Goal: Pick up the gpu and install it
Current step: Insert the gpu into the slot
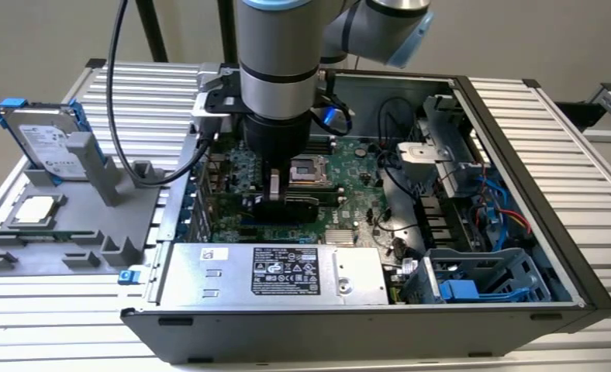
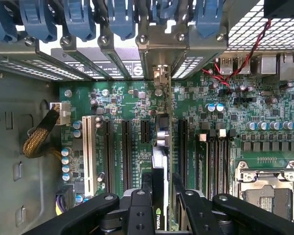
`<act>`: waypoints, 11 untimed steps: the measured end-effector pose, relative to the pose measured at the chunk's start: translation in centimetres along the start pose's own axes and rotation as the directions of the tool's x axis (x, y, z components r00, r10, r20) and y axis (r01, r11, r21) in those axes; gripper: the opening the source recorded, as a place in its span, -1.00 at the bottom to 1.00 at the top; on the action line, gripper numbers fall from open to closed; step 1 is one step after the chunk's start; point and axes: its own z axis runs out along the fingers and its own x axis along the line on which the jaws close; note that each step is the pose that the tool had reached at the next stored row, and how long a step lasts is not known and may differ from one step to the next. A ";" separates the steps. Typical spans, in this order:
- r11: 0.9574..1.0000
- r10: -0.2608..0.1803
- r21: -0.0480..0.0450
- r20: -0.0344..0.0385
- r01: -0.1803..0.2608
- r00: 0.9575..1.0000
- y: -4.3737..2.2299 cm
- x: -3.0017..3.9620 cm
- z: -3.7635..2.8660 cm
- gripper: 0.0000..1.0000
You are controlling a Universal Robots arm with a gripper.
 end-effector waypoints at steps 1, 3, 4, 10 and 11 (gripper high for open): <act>1.000 0.000 0.000 0.000 0.000 1.000 0.00 0.00 0.09 -1.00; 1.000 0.000 0.000 0.000 0.000 1.000 -0.01 -0.01 0.37 -1.00; 1.000 0.000 0.000 0.000 0.000 1.000 -0.01 0.00 0.47 -1.00; 1.000 0.000 0.000 0.000 0.000 1.000 0.00 -0.02 0.80 -1.00; 1.000 0.000 0.000 0.000 0.000 1.000 0.00 -0.01 0.81 -1.00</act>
